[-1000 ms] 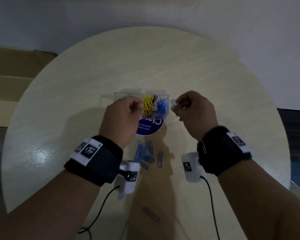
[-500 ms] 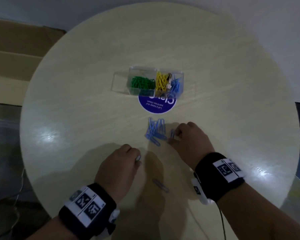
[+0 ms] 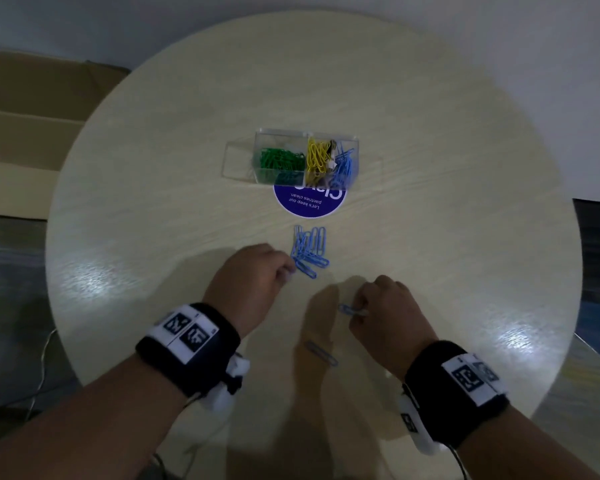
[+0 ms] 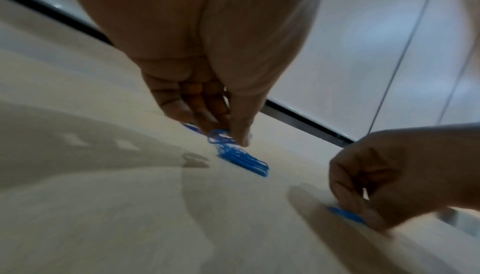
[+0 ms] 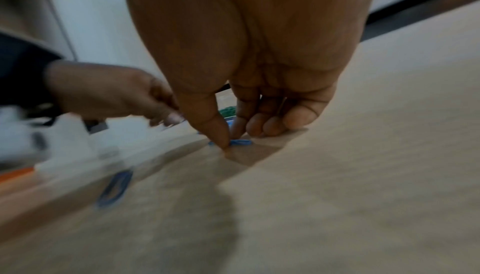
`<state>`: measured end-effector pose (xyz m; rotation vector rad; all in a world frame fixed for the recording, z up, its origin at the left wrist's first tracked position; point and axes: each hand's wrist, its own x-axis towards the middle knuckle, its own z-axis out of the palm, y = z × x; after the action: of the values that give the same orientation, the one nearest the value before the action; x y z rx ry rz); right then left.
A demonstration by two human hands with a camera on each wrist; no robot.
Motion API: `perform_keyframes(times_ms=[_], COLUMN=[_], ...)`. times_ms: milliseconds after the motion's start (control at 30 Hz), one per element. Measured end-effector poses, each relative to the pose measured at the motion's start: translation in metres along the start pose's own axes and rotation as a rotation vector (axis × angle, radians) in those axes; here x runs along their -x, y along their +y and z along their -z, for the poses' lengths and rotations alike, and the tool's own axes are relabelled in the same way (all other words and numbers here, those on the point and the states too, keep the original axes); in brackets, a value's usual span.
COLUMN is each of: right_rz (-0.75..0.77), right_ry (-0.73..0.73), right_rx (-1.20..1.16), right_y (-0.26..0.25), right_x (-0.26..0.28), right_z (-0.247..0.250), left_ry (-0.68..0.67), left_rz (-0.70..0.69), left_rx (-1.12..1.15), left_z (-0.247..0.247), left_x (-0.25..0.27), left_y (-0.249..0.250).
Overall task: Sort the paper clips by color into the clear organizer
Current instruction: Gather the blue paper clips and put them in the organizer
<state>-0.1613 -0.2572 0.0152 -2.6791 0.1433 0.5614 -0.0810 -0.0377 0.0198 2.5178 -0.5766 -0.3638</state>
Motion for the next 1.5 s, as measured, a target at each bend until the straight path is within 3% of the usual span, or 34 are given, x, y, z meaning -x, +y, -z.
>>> perform_keyframes(times_ms=[167, 267, 400, 567, 767, 967, 1067, 1167, 1300, 1500], right_rz=[0.151, 0.179, 0.252, 0.278, 0.271, 0.027, -0.059, -0.111, -0.152, -0.184], right_ry=[-0.055, -0.123, -0.096, -0.080, -0.083, -0.035, 0.047, 0.134, 0.251, 0.293], right_rx=[0.028, 0.041, 0.117, 0.192, 0.235, 0.002, -0.124, -0.203, -0.296, -0.351], right_y=[-0.016, -0.026, -0.030, -0.032, -0.029, -0.009, 0.007, 0.019, 0.030, 0.034], right_x=[0.023, 0.035, 0.041, 0.042, 0.043, 0.012, 0.001, -0.009, -0.024, -0.044], right_z=[-0.004, -0.007, -0.022, -0.027, -0.031, 0.003, 0.022, 0.039, 0.061, 0.081], left_ry=[-0.089, -0.155, -0.157, -0.157, -0.140, -0.202, -0.257, -0.213, -0.015, 0.122], left_rz=[-0.208, -0.233, -0.228, -0.333, -0.258, -0.146, -0.120, -0.027, 0.075, 0.102], left_rx=[-0.145, -0.216, -0.181, -0.337, -0.553, -0.590, -0.521, -0.329, -0.017, 0.122], left_z=[0.001, 0.000, -0.001, -0.005, -0.007, -0.002, 0.006, 0.018, 0.038, 0.047], left_x=[-0.033, -0.029, -0.019, -0.011, 0.003, -0.007, -0.016, -0.035, -0.083, -0.160], left_y=[0.004, 0.000, -0.009, -0.014, -0.002, 0.004, 0.012, 0.024, 0.043, 0.066])
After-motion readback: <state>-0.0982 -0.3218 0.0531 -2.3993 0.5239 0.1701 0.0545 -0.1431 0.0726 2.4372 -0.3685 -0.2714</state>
